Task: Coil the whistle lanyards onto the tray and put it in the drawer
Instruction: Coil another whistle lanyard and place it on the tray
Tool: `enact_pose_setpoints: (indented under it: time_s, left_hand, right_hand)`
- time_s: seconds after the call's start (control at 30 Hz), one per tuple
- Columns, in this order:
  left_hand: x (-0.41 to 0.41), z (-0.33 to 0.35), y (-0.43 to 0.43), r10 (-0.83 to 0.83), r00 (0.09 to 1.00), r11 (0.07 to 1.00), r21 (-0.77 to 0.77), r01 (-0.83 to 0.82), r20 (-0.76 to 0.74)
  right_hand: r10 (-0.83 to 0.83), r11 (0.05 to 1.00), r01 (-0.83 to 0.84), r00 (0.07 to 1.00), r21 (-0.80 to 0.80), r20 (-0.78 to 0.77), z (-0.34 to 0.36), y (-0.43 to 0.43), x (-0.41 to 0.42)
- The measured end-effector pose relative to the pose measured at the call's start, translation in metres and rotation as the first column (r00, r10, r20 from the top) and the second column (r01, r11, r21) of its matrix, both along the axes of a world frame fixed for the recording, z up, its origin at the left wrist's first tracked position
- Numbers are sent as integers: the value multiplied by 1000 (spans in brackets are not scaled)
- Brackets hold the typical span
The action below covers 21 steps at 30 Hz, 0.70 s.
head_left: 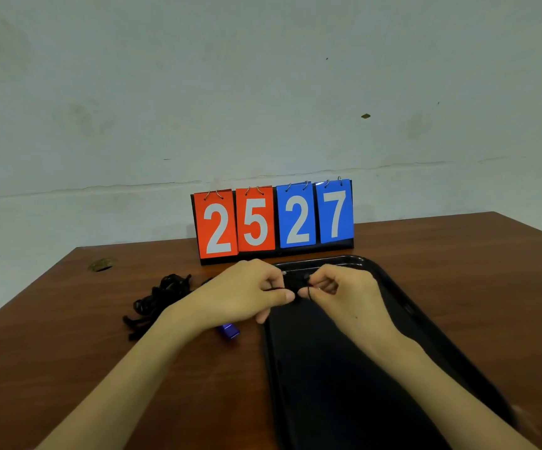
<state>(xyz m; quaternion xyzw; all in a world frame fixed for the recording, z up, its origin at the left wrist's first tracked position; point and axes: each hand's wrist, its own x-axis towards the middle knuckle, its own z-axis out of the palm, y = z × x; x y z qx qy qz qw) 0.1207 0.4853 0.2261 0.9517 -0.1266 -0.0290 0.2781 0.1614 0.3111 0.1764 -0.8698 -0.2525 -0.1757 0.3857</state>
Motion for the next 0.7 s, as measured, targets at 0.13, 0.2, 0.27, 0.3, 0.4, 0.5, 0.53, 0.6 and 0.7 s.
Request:
enact_pose_setpoints:
  time_s: [0.13, 0.2, 0.27, 0.3, 0.4, 0.5, 0.53, 0.6, 0.7]
  left_hand:
    - [-2, 7, 8, -60, 998, 997, 44, 61, -26]
    - [-1, 9, 11, -88, 996, 996, 25, 88, -21]
    - [0, 9, 14, -98, 995, 995, 6, 98, 0]
    - [1, 8, 16, -94, 995, 996, 7, 94, 24]
    - [5, 5, 20, -54, 994, 998, 17, 53, 93]
    - [10, 2, 26, -36, 997, 999, -38, 39, 69]
    - [10, 2, 26, -42, 998, 996, -81, 46, 46]
    - [10, 0, 27, -50, 999, 986, -159, 50, 6]
    - [11, -4, 26, -60, 997, 972, -231, 45, -58]
  right_hand:
    - [117, 982, -122, 992, -142, -40, -2, 5, -6]
    - [179, 969, -190, 981, -161, -78, -1, 6, -8]
    - [231, 953, -251, 964, -168, -130, 0, 7, -10]
    - [261, 946, -285, 952, -153, -159, 1, 8, -12]
    - [349, 930, -367, 906, -33, -241, 3, 9, -16]
    - [385, 922, -377, 877, 86, -287, 6, 9, -18]
    - [398, 917, -379, 870, 121, -292, 8, 8, -18]
    - [429, 902, -387, 851, 190, -302, 10, 7, -18]
    - [466, 875, -385, 835, 294, -293, 14, 4, -17]
